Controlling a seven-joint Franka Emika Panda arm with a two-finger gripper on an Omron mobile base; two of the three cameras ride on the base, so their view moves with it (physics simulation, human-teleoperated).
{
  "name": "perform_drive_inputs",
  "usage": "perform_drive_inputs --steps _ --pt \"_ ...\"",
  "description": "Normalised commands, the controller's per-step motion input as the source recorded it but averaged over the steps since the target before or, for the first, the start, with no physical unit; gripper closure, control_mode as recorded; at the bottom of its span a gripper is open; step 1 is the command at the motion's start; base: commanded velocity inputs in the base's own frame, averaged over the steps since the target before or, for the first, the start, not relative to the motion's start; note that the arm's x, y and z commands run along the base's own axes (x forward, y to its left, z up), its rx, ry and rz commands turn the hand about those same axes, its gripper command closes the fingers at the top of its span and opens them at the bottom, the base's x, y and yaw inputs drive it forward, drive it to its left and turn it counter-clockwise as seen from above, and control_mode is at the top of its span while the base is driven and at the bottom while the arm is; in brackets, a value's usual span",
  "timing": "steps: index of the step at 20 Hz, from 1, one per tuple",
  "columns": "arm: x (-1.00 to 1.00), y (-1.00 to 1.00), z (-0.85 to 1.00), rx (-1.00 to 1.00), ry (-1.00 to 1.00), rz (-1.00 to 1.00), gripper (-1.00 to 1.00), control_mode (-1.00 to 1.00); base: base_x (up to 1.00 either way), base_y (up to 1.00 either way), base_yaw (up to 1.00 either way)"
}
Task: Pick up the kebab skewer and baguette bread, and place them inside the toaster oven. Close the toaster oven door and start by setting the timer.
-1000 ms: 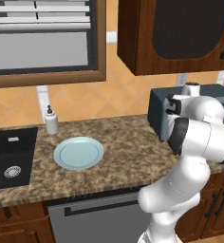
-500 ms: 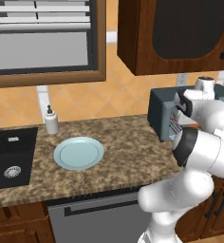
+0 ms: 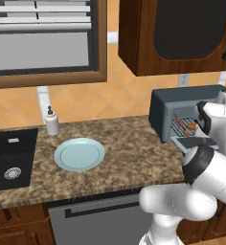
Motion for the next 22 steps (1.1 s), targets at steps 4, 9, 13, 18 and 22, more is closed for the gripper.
perform_drive_inputs --steps 4,9,13,18,22 --pt "0.11 0.09 -0.21 0.0 0.0 -0.03 -1.0 -1.0 0.0 0.0 0.0" --pt "0.3 0.09 -0.14 0.0 0.0 0.0 -1.0 -1.0 0.0 0.0 0.0" --pt "0.31 0.0 -0.23 0.0 0.0 0.0 -1.0 -1.0 0.0 0.0 0.0" --pt "0.21 0.0 -0.2 0.0 0.0 0.0 -1.0 -1.0 0.0 0.0 0.0" --pt "0.34 -0.02 -0.17 0.0 0.0 0.0 -1.0 -1.0 0.0 0.0 0.0"
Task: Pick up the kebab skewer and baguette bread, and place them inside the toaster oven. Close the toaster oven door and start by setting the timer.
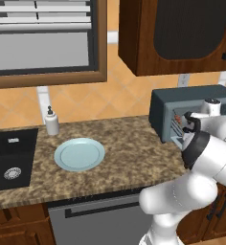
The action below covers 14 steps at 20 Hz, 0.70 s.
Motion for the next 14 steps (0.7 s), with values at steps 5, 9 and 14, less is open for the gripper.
perform_drive_inputs --steps 5,9,14 --pt "0.32 -0.12 -0.12 0.0 0.0 0.0 -1.0 -1.0 0.0 0.0 0.0" --pt "0.25 -0.22 -0.04 0.0 0.0 0.0 -1.0 -1.0 0.0 0.0 0.0" --pt "0.08 -0.2 0.0 0.0 0.0 0.0 -1.0 -1.0 0.0 0.0 0.0"
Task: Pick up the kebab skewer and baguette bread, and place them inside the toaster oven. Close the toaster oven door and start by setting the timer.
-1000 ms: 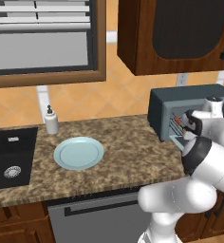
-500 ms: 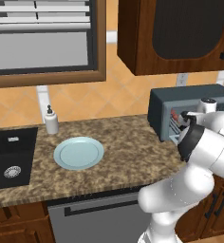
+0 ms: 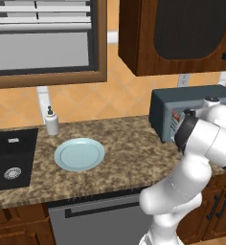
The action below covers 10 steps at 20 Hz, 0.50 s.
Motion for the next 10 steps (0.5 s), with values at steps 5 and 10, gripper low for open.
perform_drive_inputs --steps 5,10 --pt "0.03 -0.18 0.0 0.0 0.01 0.0 -1.0 -1.0 0.0 0.0 0.0" --pt "0.09 -0.03 0.0 0.0 0.0 0.0 -1.0 -1.0 0.0 0.0 0.0"
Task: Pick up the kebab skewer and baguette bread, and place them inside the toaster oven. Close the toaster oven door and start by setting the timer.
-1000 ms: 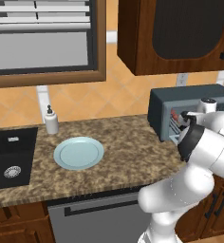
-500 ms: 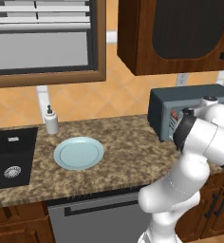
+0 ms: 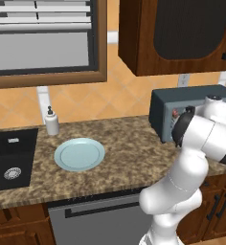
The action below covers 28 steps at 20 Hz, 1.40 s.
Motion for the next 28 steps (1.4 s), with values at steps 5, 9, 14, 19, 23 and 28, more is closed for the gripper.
perform_drive_inputs --steps 5,9,14,19,23,28 --pt "0.2 0.0 0.02 0.0 0.0 0.0 -1.0 -1.0 0.0 0.0 0.0" --pt "0.33 0.0 0.02 0.0 0.0 -0.02 -1.0 -1.0 0.0 0.0 0.0" --pt "0.33 0.0 0.0 0.0 0.0 -0.01 -1.0 -1.0 0.0 0.0 0.0" --pt "0.26 0.0 0.0 0.0 0.0 0.0 -1.0 -1.0 0.0 0.0 0.0" --pt "0.01 0.0 0.0 0.0 0.0 0.0 -1.0 -1.0 0.0 0.0 0.0" --pt "-0.03 -0.03 0.0 0.0 0.0 0.0 -1.0 -1.0 0.0 0.0 0.0"
